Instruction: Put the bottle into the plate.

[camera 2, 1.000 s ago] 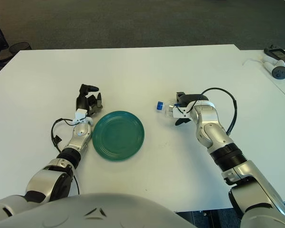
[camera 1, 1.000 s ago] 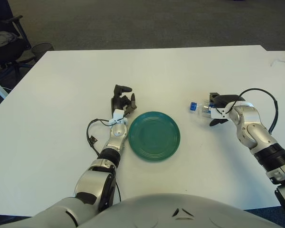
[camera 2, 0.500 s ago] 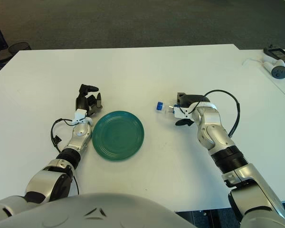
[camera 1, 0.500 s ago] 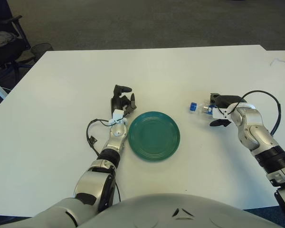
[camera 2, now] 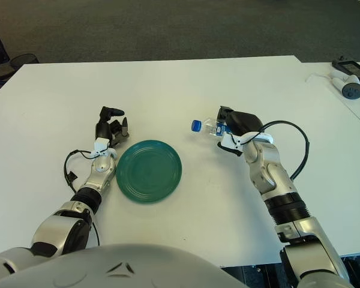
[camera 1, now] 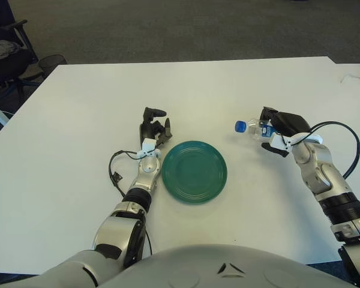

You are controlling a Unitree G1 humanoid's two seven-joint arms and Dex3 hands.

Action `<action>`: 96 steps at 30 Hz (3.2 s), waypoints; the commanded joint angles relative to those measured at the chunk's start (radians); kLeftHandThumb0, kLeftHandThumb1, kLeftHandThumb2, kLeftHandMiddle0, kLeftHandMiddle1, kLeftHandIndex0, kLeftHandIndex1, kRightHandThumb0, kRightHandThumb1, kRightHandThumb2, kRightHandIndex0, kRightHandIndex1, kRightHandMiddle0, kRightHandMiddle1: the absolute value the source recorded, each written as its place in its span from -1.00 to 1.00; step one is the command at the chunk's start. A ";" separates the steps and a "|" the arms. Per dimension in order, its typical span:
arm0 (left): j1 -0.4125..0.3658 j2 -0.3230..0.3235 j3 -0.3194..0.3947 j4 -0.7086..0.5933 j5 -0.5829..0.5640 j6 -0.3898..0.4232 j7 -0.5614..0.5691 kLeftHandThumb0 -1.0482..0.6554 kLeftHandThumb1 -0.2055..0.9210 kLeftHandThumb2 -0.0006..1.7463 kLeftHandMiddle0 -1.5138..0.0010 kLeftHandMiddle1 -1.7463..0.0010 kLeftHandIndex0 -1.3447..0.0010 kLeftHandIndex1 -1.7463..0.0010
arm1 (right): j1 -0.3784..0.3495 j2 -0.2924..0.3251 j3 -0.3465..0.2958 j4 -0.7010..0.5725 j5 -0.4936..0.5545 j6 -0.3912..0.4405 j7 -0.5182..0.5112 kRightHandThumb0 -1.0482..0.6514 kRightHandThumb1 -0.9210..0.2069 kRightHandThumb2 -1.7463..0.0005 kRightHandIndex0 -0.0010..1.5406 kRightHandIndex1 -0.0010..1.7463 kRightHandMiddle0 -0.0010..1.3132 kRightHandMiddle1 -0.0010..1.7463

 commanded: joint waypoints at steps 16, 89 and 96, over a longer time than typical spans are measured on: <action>0.062 0.010 0.003 0.045 0.002 0.032 -0.002 -0.23 0.50 0.03 -0.20 -1.00 0.44 -1.00 | 0.005 0.027 -0.052 0.028 0.053 -0.075 -0.124 0.23 0.67 -0.95 0.11 1.00 -0.02 1.00; 0.031 0.039 0.004 0.139 0.022 -0.088 0.050 -0.24 0.43 0.09 -0.23 -1.00 0.40 -1.00 | -0.102 0.275 0.249 -0.261 0.044 -0.290 0.151 0.23 0.43 -0.75 0.03 0.90 -0.18 1.00; 0.030 0.034 -0.001 0.129 0.029 -0.067 0.066 -0.24 0.45 0.08 -0.20 -1.00 0.41 -1.00 | -0.056 0.258 0.256 -0.250 0.029 -0.300 0.151 0.23 0.46 -0.76 0.05 0.89 -0.16 1.00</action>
